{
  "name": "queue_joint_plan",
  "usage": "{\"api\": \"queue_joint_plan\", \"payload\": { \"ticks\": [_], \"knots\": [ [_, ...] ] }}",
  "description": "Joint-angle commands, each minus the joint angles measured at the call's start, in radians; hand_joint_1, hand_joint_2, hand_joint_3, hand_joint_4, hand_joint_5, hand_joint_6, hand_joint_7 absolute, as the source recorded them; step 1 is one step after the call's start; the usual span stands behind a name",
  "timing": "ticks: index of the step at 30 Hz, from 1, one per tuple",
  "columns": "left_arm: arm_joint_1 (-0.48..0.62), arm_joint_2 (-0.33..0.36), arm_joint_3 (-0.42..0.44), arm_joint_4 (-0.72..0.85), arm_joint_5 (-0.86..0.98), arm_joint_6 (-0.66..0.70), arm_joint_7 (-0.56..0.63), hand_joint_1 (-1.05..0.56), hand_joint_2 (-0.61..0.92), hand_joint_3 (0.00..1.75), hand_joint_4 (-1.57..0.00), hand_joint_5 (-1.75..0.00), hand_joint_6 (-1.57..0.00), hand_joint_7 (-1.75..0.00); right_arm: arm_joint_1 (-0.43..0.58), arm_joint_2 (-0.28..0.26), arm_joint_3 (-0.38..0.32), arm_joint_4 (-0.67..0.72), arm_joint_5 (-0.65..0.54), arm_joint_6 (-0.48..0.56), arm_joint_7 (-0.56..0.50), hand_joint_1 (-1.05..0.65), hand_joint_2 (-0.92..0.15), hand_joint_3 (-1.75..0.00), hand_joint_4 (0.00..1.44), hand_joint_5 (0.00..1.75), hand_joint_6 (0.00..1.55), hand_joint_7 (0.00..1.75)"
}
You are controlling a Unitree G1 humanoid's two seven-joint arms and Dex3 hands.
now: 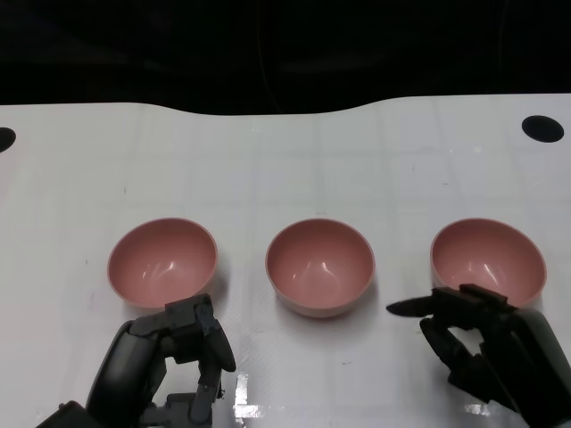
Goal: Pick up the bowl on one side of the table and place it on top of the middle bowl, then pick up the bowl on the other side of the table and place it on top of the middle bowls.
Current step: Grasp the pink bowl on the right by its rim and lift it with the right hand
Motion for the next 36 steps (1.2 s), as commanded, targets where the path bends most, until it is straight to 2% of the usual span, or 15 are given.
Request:
{"api": "queue_joint_plan", "payload": {
  "ticks": [1,3,6,9,12,16,19,24,27,30,36],
  "knots": [
    [-0.007,0.013,0.01,0.004,-0.006,-0.01,-0.006,-0.17,0.32,1.48,-0.91,-1.75,-0.83,-1.56,0.014,-0.012,-0.019,-0.032,-0.017,0.036,-0.02,-0.39,-0.81,-0.09,0.28,0.88,0.43,0.35],
    [-0.008,0.014,0.011,0.005,-0.003,-0.012,-0.005,-0.18,0.33,1.48,-0.91,-1.75,-0.83,-1.56,0.018,-0.013,-0.024,-0.048,-0.032,0.064,-0.027,-0.46,-0.82,-0.04,0.14,0.84,0.34,0.27],
    [-0.009,0.016,0.011,0.006,-0.001,-0.014,-0.005,-0.18,0.33,1.46,-0.91,-1.75,-0.83,-1.57,0.017,-0.019,-0.027,-0.059,-0.062,0.089,-0.05,-0.52,-0.83,-0.01,0.03,0.86,0.28,0.21],
    [-0.007,0.016,0.011,0.003,0.0,-0.011,-0.004,-0.18,0.34,1.46,-0.91,-1.75,-0.82,-1.57,0.021,-0.02,-0.028,-0.076,-0.089,0.131,-0.063,-0.61,-0.84,-0.01,0.0,0.82,0.22,0.17],
    [-0.006,0.017,0.011,0.001,0.002,-0.013,-0.003,-0.18,0.34,1.46,-0.91,-1.75,-0.82,-1.57,0.027,-0.023,-0.028,-0.096,-0.112,0.181,-0.066,-0.68,-0.85,-0.01,0.0,0.68,0.15,0.13],
    [-0.007,0.019,0.012,0.003,0.01,-0.019,0.0,-0.18,0.34,1.46,-0.91,-1.75,-0.82,-1.58,0.032,-0.02,-0.025,-0.123,-0.16,0.262,-0.085,-0.75,-0.84,0.0,0.0,0.58,0.08,0.1],
    [-0.006,0.02,0.012,0.0,0.006,-0.015,-0.003,-0.18,0.34,1.46,-0.91,-1.75,-0.82,-1.58,0.04,-0.013,-0.019,-0.158,-0.191,0.336,-0.078,-0.75,-0.82,0.0,0.0,0.53,0.08,0.09],
    [-0.007,0.019,0.012,0.001,0.004,-0.015,-0.005,-0.18,0.34,1.46,-0.9,-1.75,-0.82,-1.58,0.044,-0.006,0.006,-0.218,-0.295,0.518,-0.056,-0.73,-0.79,0.0,0.0,0.48,0.07,0.09],
    [-0.003,0.02,0.013,-0.003,0.007,-0.016,-0.002,-0.18,0.34,1.45,-0.9,-1.75,-0.82,-1.58,0.034,-0.018,0.02,-0.21,-0.325,0.565,-0.059,-0.71,-0.79,0.0,0.0,0.51,0.09,0.11],
    [-0.001,0.021,0.013,-0.006,0.007,-0.016,-0.003,-0.18,0.34,1.45,-0.89,-1.75,-0.81,-1.58,0.017,-0.037,0.036,-0.184,-0.351,0.605,-0.053,-0.66,-0.79,0.0,0.0,0.63,0.16,0.14],
    [0.005,0.02,0.011,-0.01,0.009,-0.021,-0.002,-0.18,0.35,1.44,-0.89,-1.75,-0.81,-1.58,-0.017,-0.063,0.067,-0.156,-0.363,0.69,0.033,-0.58,-0.82,-0.01,0.02,0.66,0.25,0.17]
  ]
}}
